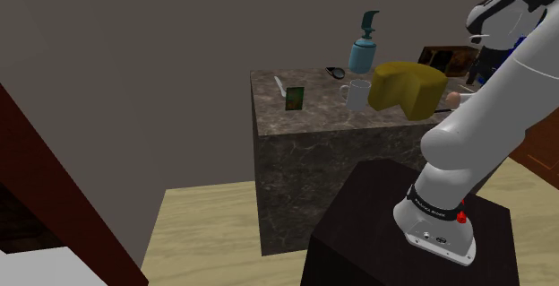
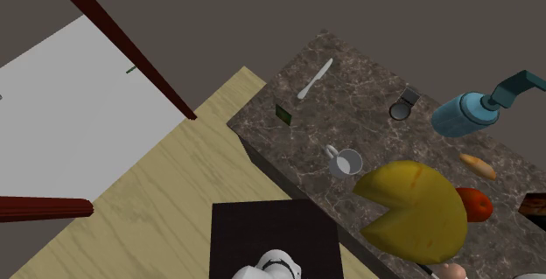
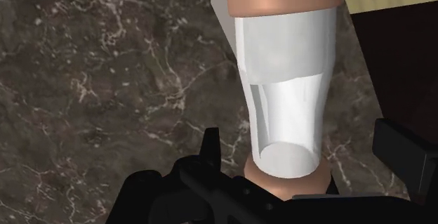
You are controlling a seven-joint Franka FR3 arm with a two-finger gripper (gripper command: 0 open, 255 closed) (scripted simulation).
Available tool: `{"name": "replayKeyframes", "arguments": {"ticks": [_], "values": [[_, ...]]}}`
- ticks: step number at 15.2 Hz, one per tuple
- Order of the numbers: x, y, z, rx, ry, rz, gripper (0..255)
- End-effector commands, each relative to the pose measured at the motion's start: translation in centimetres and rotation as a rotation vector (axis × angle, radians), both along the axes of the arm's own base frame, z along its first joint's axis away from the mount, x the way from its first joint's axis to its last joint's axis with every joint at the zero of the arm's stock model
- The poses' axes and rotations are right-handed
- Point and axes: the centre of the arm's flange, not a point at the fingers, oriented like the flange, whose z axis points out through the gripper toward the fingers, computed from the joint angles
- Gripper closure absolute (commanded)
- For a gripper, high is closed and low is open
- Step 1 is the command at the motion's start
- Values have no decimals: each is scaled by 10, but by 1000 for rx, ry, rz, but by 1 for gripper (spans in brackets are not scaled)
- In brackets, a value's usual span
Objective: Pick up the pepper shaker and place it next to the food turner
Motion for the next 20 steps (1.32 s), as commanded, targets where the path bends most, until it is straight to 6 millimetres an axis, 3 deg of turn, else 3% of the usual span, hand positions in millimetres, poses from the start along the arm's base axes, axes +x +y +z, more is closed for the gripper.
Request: {"name": "replayKeyframes", "arguments": {"ticks": [1, 8, 16, 17, 20], "values": [[-17, -2, -11, -6, -10, 26, 0], [-18, -3, -51, -6, -10, 26, 0], [-18, -3, -51, -6, -10, 26, 0], [-18, -3, -51, -6, -10, 26, 255], [-18, -3, -51, -6, -10, 26, 255]]}}
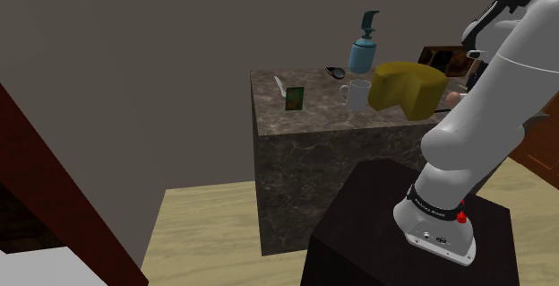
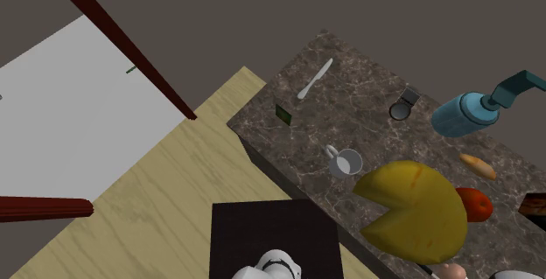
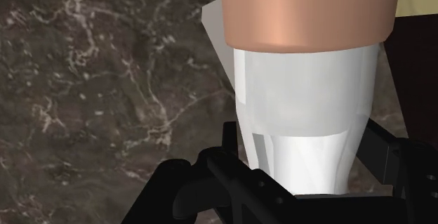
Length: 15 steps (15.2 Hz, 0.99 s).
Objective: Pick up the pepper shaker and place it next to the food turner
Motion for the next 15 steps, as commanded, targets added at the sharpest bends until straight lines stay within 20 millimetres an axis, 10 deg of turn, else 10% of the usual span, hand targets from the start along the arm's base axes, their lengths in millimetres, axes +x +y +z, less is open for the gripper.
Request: {"name": "replayKeyframes", "arguments": {"ticks": [1, 15], "values": [[0, 0, 0, 0, 0, 0, 255], [0, 0, 47, 0, 0, 0, 255]]}}
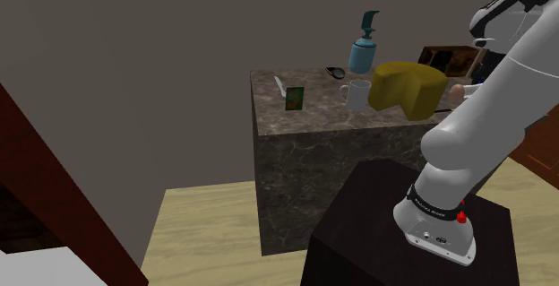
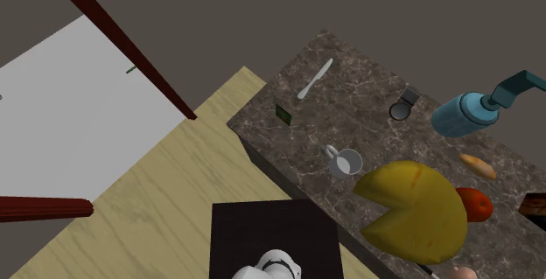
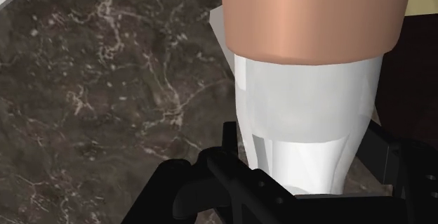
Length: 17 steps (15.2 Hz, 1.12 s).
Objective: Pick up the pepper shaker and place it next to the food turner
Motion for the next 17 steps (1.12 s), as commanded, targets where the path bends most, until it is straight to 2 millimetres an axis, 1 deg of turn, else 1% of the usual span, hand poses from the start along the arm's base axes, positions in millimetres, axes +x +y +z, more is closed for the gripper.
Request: {"name": "replayKeyframes", "arguments": {"ticks": [1, 17], "values": [[-1, 0, 11, 0, 0, 0, 255], [-1, 0, 96, 0, 0, 0, 255]]}}
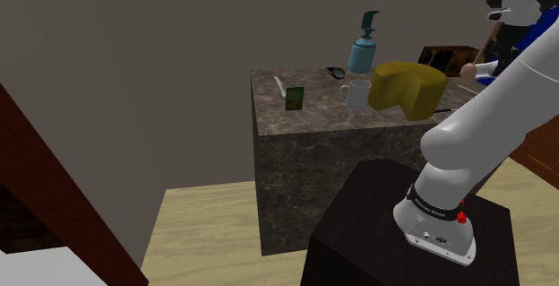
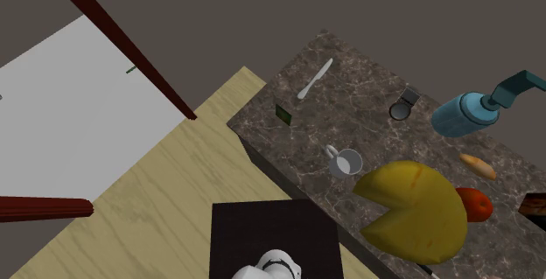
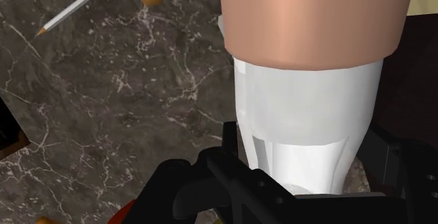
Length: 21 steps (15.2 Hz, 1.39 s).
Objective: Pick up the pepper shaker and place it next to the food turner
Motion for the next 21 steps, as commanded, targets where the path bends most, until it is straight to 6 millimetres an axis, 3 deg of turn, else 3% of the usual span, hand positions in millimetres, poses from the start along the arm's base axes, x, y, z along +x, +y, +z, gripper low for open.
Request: {"name": "replayKeyframes", "arguments": {"ticks": [1, 5, 19, 20, 21], "values": [[-1, 0, 12, 0, 0, 0, 255], [-1, 0, 28, 0, 0, 0, 255], [53, -177, 30, 0, 0, 0, 255], [60, -199, 30, 0, 0, 0, 255], [60, -200, 25, 0, 0, 0, 255]]}}
